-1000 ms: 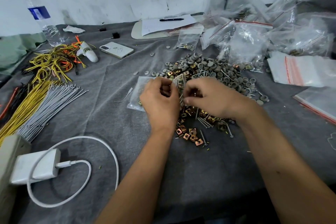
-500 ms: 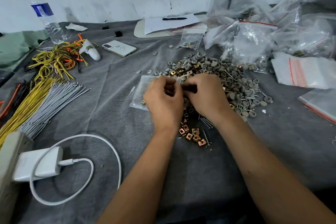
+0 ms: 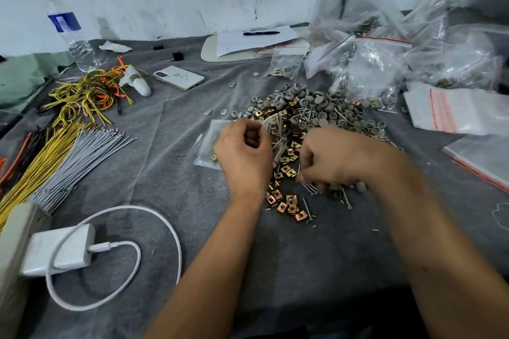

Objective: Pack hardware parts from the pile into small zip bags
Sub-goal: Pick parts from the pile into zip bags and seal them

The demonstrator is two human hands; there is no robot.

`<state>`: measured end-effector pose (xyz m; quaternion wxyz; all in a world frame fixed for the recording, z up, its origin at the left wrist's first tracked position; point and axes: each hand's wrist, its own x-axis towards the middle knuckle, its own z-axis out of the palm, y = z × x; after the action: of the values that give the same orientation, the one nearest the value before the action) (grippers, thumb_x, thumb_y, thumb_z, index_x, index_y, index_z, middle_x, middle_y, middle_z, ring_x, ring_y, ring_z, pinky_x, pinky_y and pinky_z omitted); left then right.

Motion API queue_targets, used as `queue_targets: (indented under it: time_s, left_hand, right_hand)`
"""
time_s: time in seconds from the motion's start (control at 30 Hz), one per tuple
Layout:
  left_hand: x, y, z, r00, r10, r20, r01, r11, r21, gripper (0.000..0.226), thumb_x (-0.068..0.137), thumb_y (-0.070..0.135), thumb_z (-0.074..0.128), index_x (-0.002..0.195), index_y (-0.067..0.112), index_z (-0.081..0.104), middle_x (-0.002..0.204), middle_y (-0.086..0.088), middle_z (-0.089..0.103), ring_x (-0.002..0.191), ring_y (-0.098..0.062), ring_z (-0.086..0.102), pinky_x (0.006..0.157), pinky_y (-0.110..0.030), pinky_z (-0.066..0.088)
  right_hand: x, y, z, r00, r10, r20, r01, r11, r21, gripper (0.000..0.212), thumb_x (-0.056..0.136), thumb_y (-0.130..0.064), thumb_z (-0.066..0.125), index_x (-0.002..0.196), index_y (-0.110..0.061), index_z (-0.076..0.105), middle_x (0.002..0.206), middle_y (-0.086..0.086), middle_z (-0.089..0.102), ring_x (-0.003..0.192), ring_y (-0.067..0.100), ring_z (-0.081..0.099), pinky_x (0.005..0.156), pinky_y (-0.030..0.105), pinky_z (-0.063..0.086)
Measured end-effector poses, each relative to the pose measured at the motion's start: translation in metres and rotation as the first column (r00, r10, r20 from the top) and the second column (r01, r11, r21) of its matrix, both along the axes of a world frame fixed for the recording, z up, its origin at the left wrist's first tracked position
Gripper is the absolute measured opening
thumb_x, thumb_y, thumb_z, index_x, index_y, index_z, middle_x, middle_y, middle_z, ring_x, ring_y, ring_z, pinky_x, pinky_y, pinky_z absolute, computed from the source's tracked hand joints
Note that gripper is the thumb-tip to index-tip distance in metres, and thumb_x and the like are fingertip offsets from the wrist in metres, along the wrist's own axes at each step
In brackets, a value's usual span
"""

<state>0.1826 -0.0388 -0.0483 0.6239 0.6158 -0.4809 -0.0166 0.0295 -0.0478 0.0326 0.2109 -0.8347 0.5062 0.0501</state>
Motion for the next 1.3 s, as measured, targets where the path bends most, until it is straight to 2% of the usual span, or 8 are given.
queue_targets:
  time_s: [0.17, 0.37, 0.53, 0.63, 0.7, 0.97, 1.1, 1.3]
  left_hand:
    - [0.001, 0.0, 0.0, 1.0, 0.003, 0.004, -0.003, 1.0, 0.003, 0.007, 0.083, 0.015, 0.069, 0.08, 0.02, 0.072, 0.072, 0.007, 0.066, 0.068, -0.01, 0.062, 0.065, -0.035, 0.055]
    - [0.001, -0.001, -0.001, 0.998, -0.024, -0.049, 0.025, 1.0, 0.019, 0.01, 0.083, 0.017, 0.067, 0.079, 0.026, 0.07, 0.071, 0.007, 0.065, 0.066, -0.013, 0.062, 0.063, -0.041, 0.057]
    - [0.0, 0.0, 0.001, 1.0, -0.018, -0.022, 0.019, 1.0, 0.014, 0.011, 0.082, 0.013, 0.068, 0.079, 0.022, 0.071, 0.072, 0.008, 0.066, 0.067, -0.01, 0.063, 0.062, -0.031, 0.055]
    - [-0.001, -0.001, 0.001, 1.0, -0.023, -0.017, 0.023, 1.0, -0.003, 0.012, 0.082, 0.008, 0.069, 0.079, 0.019, 0.071, 0.072, 0.006, 0.067, 0.067, -0.01, 0.063, 0.062, -0.031, 0.054]
    - [-0.001, 0.0, 0.001, 1.0, -0.025, -0.013, 0.024, 1.0, -0.009, 0.011, 0.083, 0.007, 0.069, 0.079, 0.017, 0.071, 0.073, 0.006, 0.067, 0.067, -0.01, 0.063, 0.062, -0.031, 0.055]
    - [-0.001, 0.001, 0.002, 1.0, -0.013, 0.028, 0.014, 0.999, -0.032, 0.005, 0.083, 0.007, 0.07, 0.081, 0.011, 0.073, 0.075, 0.002, 0.069, 0.069, -0.013, 0.064, 0.064, -0.038, 0.055]
    - [-0.001, 0.002, 0.001, 1.0, -0.024, 0.021, 0.024, 0.999, -0.032, 0.005, 0.085, 0.006, 0.071, 0.082, 0.011, 0.073, 0.077, 0.002, 0.069, 0.071, -0.012, 0.065, 0.066, -0.037, 0.056]
    - [-0.004, 0.003, 0.008, 0.994, -0.109, 0.026, 0.108, 0.994, 0.018, 0.009, 0.085, 0.008, 0.075, 0.081, 0.015, 0.073, 0.072, 0.007, 0.068, 0.066, -0.007, 0.063, 0.062, -0.017, 0.049]
  right_hand:
    - [0.02, 0.025, 0.001, 0.97, 0.068, -0.232, -0.074, 0.997, -0.016, 0.03, 0.09, -0.019, 0.074, 0.062, -0.012, 0.067, 0.055, -0.001, 0.07, 0.042, 0.005, 0.058, 0.061, 0.025, 0.058]
    - [0.031, 0.03, 0.0, 0.964, 0.104, -0.245, -0.131, 0.986, -0.099, 0.031, 0.086, -0.004, 0.066, 0.059, -0.012, 0.052, 0.054, 0.0, 0.056, 0.049, 0.012, 0.054, 0.053, 0.028, 0.054]
    - [0.013, 0.012, 0.0, 0.989, -0.05, 0.137, 0.065, 0.992, -0.107, 0.011, 0.087, -0.02, 0.071, 0.077, -0.015, 0.071, 0.071, 0.0, 0.071, 0.062, 0.011, 0.068, 0.054, 0.029, 0.056]
    - [0.01, 0.0, -0.007, 0.765, -0.159, 0.624, 0.298, 0.947, -0.123, 0.008, 0.09, -0.015, 0.069, 0.082, -0.018, 0.067, 0.069, 0.0, 0.072, 0.046, 0.004, 0.062, 0.04, 0.015, 0.043]
    - [0.013, -0.007, -0.01, 0.622, -0.142, 0.77, 0.324, 0.942, -0.088, 0.008, 0.091, -0.009, 0.066, 0.084, -0.014, 0.066, 0.066, 0.002, 0.073, 0.04, 0.01, 0.061, 0.04, 0.019, 0.044]
    - [0.032, -0.035, -0.032, 0.714, 0.027, 0.7, 0.249, 0.925, -0.289, 0.005, 0.086, -0.017, 0.077, 0.082, -0.02, 0.077, 0.07, -0.009, 0.069, 0.064, 0.002, 0.064, 0.059, 0.015, 0.047]
    - [0.027, -0.036, -0.049, 0.766, 0.142, 0.627, 0.192, 0.88, -0.434, 0.011, 0.084, -0.015, 0.081, 0.095, -0.017, 0.082, 0.082, 0.001, 0.066, 0.076, 0.013, 0.06, 0.068, 0.028, 0.047]
    - [0.007, -0.044, -0.052, 0.639, 0.151, 0.754, 0.311, 0.846, -0.433, 0.014, 0.09, -0.017, 0.077, 0.104, -0.017, 0.079, 0.094, -0.005, 0.069, 0.086, 0.001, 0.061, 0.077, 0.014, 0.044]
